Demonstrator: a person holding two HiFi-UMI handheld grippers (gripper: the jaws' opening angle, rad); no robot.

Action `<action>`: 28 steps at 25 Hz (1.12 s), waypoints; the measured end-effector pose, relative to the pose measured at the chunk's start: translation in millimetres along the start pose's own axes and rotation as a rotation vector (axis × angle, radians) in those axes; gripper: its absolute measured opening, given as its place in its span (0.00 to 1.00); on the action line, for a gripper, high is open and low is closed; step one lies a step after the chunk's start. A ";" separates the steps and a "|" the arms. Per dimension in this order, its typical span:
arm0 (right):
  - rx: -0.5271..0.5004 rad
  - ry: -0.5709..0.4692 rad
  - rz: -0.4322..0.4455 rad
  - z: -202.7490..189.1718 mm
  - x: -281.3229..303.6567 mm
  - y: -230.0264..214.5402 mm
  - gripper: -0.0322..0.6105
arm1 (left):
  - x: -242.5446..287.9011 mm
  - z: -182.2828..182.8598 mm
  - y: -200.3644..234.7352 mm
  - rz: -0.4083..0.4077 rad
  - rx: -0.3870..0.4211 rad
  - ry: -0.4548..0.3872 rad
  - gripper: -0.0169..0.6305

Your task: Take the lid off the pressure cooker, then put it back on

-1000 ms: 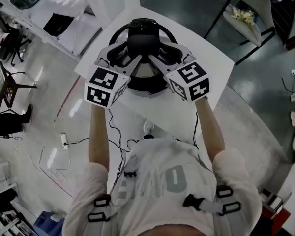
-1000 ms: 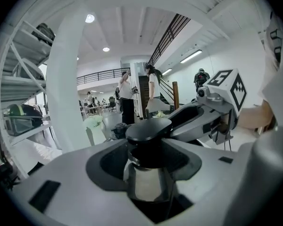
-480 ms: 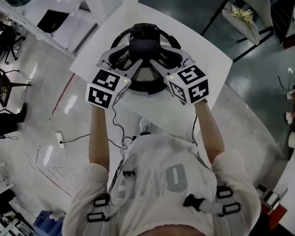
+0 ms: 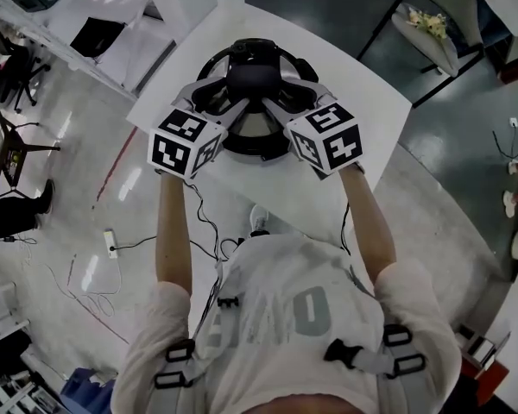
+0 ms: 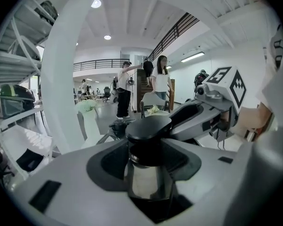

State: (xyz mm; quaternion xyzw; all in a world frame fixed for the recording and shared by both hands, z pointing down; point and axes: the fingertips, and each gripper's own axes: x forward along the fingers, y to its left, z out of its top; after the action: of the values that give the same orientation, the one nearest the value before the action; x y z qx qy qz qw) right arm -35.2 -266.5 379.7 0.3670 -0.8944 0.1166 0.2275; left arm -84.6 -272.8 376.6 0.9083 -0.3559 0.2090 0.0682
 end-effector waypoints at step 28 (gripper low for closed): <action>0.000 0.068 0.088 -1.8 -2.6 -7.1 0.30 | 1.4 1.1 -0.7 -0.085 -0.004 0.007 0.33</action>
State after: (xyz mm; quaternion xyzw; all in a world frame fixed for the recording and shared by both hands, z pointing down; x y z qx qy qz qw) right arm -28.0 -269.2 380.2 0.3231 -0.9015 0.1388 0.2522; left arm -82.9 -273.4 376.2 0.9217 -0.3173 0.2083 0.0800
